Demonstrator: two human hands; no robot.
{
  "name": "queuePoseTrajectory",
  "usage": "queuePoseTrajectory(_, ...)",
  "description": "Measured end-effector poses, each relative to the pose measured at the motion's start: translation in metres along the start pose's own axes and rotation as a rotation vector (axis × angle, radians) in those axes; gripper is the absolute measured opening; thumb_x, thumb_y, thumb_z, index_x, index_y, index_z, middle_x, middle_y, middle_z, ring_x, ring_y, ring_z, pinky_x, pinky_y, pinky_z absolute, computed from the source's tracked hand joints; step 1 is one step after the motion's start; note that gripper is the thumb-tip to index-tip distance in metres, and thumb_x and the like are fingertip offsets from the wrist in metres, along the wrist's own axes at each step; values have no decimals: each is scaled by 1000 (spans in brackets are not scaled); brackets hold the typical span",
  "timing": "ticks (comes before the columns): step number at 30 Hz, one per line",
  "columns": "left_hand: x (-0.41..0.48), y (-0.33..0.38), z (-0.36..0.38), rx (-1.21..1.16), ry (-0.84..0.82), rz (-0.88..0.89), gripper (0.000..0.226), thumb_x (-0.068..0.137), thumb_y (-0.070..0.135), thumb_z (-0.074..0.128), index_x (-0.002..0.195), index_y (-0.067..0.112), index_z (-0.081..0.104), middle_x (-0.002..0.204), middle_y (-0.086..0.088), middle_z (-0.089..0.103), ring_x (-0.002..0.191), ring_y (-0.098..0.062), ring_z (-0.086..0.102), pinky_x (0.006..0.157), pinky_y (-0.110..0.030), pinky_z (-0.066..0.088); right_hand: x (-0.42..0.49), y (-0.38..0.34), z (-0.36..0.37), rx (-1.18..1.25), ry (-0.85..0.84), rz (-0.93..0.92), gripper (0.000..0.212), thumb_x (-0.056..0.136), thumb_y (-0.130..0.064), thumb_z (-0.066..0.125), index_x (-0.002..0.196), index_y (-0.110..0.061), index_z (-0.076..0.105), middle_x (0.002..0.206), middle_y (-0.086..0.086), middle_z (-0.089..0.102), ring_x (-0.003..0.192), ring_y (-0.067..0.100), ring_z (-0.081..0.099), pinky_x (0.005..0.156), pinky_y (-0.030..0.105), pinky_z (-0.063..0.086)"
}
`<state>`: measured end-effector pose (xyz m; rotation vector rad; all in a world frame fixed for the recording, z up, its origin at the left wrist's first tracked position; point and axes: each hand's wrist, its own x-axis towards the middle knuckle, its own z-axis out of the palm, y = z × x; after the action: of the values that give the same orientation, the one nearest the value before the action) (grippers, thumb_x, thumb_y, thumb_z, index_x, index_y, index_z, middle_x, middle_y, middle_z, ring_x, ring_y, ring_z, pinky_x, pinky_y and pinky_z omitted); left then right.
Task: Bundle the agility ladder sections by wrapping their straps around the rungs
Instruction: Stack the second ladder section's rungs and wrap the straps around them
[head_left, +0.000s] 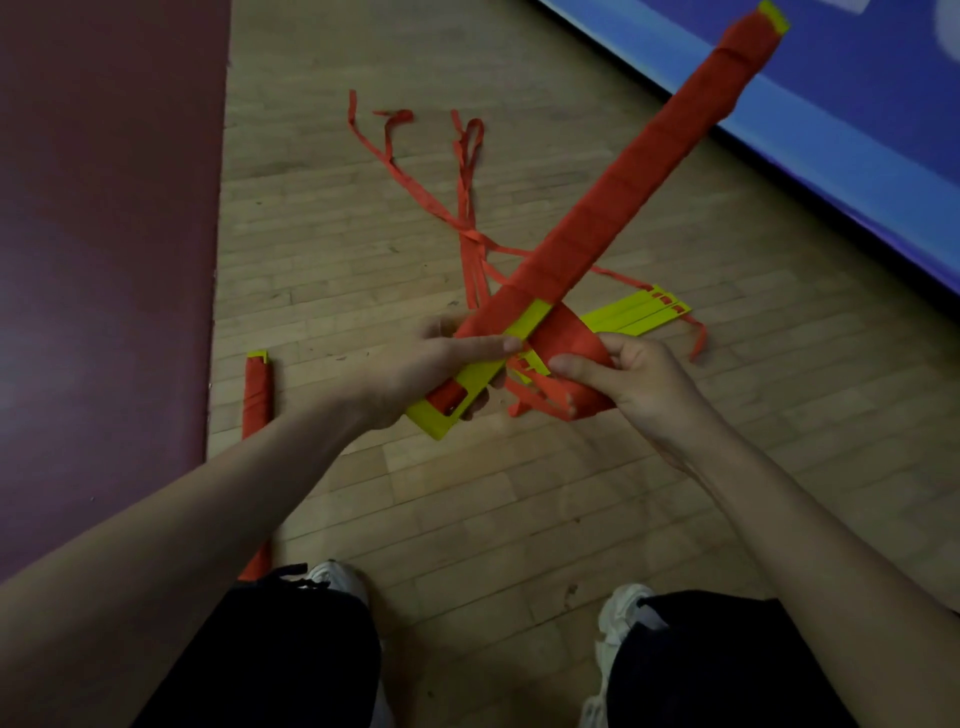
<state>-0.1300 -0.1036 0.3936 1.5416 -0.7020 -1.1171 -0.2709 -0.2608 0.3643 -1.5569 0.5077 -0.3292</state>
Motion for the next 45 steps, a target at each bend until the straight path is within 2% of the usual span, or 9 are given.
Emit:
queuePoseTrajectory(8,10,-11,20,592,316,146,20,89,33,65,98,17,57,83,-7,68,58,-12,60,53,-26,48,0,7,17,-138,193,-64,30,85,-28,70,62,-11,61,49,12,53,37,16,45,40,20,33)
queuePoseTrajectory(14,19,-38,42,1249,511,237,49,96,50,43,120,8,41,93,-13,66,83,-38,64,60,-38,41,0,6,30,-208,351,25,56,82,-52,65,45,-13,47,35,3,41,32,14,40,43,25,32)
queuePoseTrajectory(19,23,-49,48,1328,639,650,34,92,30,54,103,0,45,58,-6,55,37,-27,54,29,-25,34,2,6,32,-142,431,59,58,75,-54,72,38,-16,49,38,-1,43,42,16,42,54,35,35)
queuePoseTrajectory(25,24,-58,59,1356,677,770,39,86,26,47,113,-1,39,80,-16,60,55,-32,59,48,-33,43,-3,0,30,18,467,140,44,78,-39,76,48,-18,52,36,-10,44,33,5,37,39,19,32)
queuePoseTrajectory(30,14,-51,62,997,530,597,34,94,27,51,114,2,41,92,-15,55,78,-36,60,64,-37,43,-1,0,27,45,465,127,31,79,-29,75,59,-14,56,47,-4,42,34,5,35,37,19,30)
queuePoseTrajectory(34,10,-14,46,310,203,155,42,91,14,63,115,12,28,107,-8,53,74,-11,68,65,-29,55,0,-1,21,79,375,60,26,83,-26,73,63,-17,59,51,-2,39,37,6,32,38,20,27)
queuePoseTrajectory(37,5,3,15,111,-116,-92,54,76,28,78,119,11,51,111,-12,66,83,-16,71,72,-27,57,-4,-7,16,126,259,-13,22,84,-21,70,66,-15,59,45,-4,38,34,6,32,36,19,26)
queuePoseTrajectory(40,1,-3,6,-85,-411,-166,56,61,42,85,105,12,69,104,-14,70,84,-28,70,68,-31,58,-11,-16,18,260,101,-79,15,81,-19,67,73,-8,60,39,-3,39,29,7,29,35,17,23)
queuePoseTrajectory(45,1,-9,8,-278,-489,-130,54,58,31,88,96,7,59,74,-2,59,54,-12,54,48,-22,47,-13,-25,20,231,31,-133,21,71,-24,67,74,-5,58,43,7,38,26,6,29,33,14,26)
